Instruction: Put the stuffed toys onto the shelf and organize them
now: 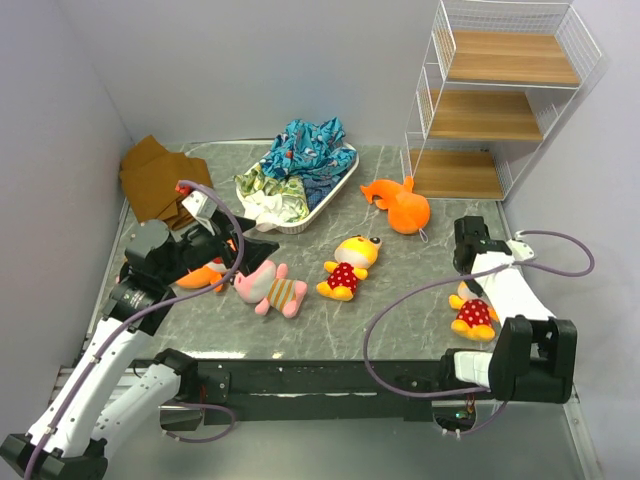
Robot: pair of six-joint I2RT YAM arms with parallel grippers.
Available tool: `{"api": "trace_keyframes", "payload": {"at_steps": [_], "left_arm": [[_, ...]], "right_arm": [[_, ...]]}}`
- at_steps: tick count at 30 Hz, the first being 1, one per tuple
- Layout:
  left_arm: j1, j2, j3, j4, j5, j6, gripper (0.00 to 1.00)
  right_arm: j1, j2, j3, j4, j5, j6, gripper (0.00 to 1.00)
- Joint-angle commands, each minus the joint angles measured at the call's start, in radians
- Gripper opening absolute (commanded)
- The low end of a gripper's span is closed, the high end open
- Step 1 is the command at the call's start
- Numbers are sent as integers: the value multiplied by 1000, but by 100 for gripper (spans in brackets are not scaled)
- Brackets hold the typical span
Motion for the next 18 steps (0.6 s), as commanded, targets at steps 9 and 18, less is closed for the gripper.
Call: {"api": "trace_keyframes", "payload": {"at_steps": [9,18], "left_arm": [[-2,1,-3,28,-8,0,96],[-4,-8,-3,23,-18,3,96]], "right_arm": [[41,-313,-78,305,-401,-339,0],[294,-366,-142,490,-618,-305,0]]}}
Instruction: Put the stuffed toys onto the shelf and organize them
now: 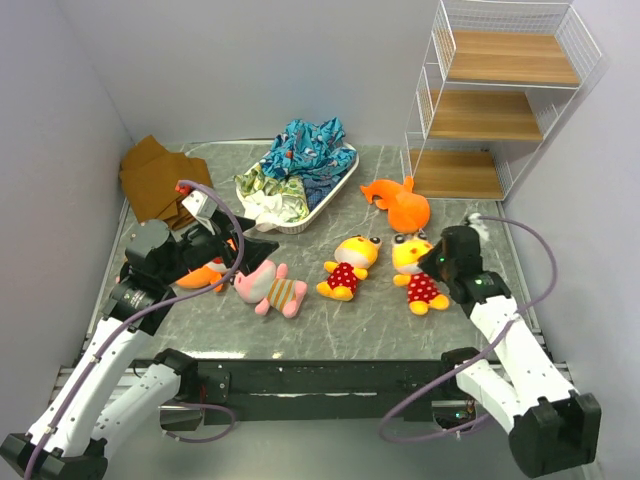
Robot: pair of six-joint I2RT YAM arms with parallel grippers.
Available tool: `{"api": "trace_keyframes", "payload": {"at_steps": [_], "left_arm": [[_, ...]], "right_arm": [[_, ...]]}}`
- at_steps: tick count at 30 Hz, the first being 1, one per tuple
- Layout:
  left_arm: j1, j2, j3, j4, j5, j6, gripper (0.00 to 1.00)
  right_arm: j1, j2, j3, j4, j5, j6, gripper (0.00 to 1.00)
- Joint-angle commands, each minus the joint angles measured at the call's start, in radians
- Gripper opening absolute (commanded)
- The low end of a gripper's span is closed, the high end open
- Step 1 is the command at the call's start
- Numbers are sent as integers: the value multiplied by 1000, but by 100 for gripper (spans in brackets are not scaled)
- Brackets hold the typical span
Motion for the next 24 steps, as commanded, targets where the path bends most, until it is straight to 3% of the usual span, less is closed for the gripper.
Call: {"api": "trace_keyframes", "payload": {"at_steps": [1,6,7,8,10,14,16,24], "left_arm": [[-4,-11,-2,25,-11,2,96],[-4,-12,-4,25,-5,2,96],[-4,-12,-2,25,-1,2,96],[-4,-14,-4,28,0,2,96],[-4,-12,-2,27,3,0,96],[-4,-14,-5,31,9,0,96],[-4,-14,-5,34,12,-1,96],[-4,-23,-7,36,13,-3,96]], "right_arm": [[86,43,0,129,-65,19,0],[97,121,-4,203,-37,47,1],[97,129,-1,204,-28,47,5],[97,138,7,200,-18,47,13],[98,158,31,154,13,52,20],[97,136,77,-27,91,134,52],[97,120,106,-107,127,191,60],[97,-69,79,-409,167,527,62]]}}
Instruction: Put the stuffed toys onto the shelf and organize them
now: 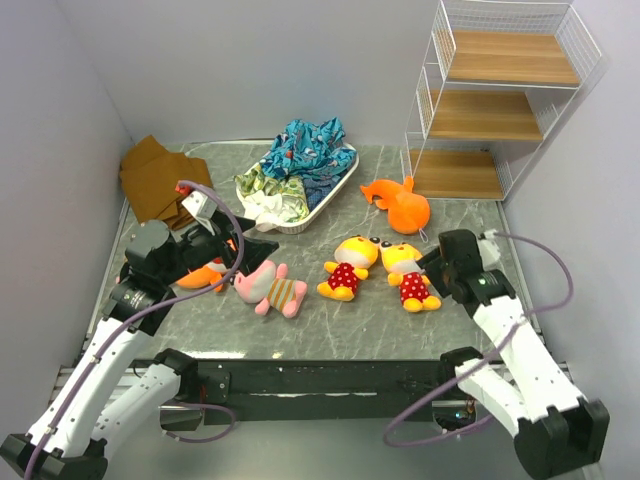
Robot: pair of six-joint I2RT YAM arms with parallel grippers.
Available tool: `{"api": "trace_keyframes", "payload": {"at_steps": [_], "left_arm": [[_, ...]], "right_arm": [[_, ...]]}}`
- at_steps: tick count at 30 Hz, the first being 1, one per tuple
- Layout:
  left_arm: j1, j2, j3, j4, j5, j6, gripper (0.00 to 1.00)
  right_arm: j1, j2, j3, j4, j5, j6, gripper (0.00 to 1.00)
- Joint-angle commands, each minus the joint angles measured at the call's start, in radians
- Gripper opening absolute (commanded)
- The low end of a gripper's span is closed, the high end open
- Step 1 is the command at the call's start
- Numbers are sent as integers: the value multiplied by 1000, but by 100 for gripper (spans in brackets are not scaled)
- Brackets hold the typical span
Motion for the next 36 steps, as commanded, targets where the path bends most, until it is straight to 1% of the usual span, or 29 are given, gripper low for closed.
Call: {"api": "trace_keyframes", "payload": {"at_steps": [1,4,8,11,15,21,24,25,27,28,29,34,36], "left_arm": [[-4,-22,-5,35,12,-4,96],[-4,-18,-5,38,20,-6,96],[-7,-14,-6,41,31,-9,97],[-8,-10,-8,43,34,-9,96],[-11,-8,-3,35,23,-6,96],[-13,-10,-3,34,18,-1,97],[-13,-5,-3,29,15,0,96],[-13,-7,-5,31,15,0,96],[-13,-7,-3,32,14,0,96],[-13,-7,-5,32,14,0,96],[-15,-8,-3,32,14,0,96],[-15,-7,-5,31,12,2,96],[-15,-7,-3,29,11,2,96]], "right_arm": [[6,-96,0,-207,51,230,62],[5,-153,-63,-221,23,282,62],[5,-256,-164,-140,-23,328,61],[5,-290,-227,-106,-55,370,60],[5,-284,-307,-29,-73,375,60],[5,-248,-380,126,-38,365,59],[5,-247,-396,163,12,355,52],[5,-260,-399,161,28,356,41],[5,-282,-399,152,74,350,27],[5,-306,-394,131,89,347,10],[5,-320,-377,115,103,347,0],[5,-408,-281,43,198,284,0],[5,-414,-210,-6,239,267,0]]}}
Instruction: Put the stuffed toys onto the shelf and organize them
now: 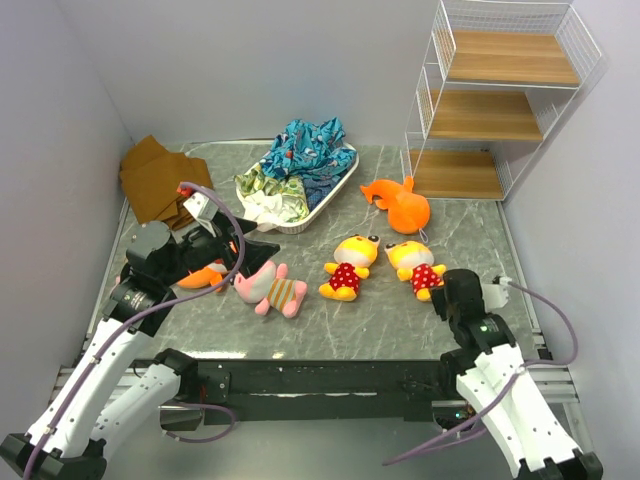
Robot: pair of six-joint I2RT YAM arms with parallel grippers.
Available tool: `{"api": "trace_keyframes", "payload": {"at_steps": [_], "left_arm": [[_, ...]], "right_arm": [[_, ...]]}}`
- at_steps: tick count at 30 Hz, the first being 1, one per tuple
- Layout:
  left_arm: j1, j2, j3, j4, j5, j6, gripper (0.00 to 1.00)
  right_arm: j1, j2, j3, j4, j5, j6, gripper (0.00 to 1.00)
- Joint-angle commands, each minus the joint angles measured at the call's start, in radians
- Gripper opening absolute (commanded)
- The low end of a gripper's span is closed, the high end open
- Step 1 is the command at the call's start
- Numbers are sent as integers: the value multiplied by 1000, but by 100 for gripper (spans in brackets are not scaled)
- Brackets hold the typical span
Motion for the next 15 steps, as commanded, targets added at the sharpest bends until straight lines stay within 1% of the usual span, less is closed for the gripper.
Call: {"api": "trace_keyframes", "payload": {"at_steps": [1,4,5,7,8,10,11,15], "left_arm": [[-3,-4,2,29,0,2,96],[-4,-6,1,29,-6,2,96],[-4,-6,1,29,-6,4,96],[-4,-4,2,26,-7,5,96],[-4,-3,2,26,-9,5,96],[-4,-1,4,20,-13,8,96],[-4,-3,4,18,-15,10,96],[-6,-12,2,20,-21,13,96]], "right_arm": [[5,-34,161,-83,184,-69,0],[5,-7,264,-113,228,-126,0],[6,1,316,-113,250,-142,0],[5,27,370,-105,270,-195,0],[5,41,433,-104,288,-217,0],[6,83,505,-122,311,-258,0],[5,97,577,-121,336,-274,0],[5,179,744,-113,386,-361,0]]}}
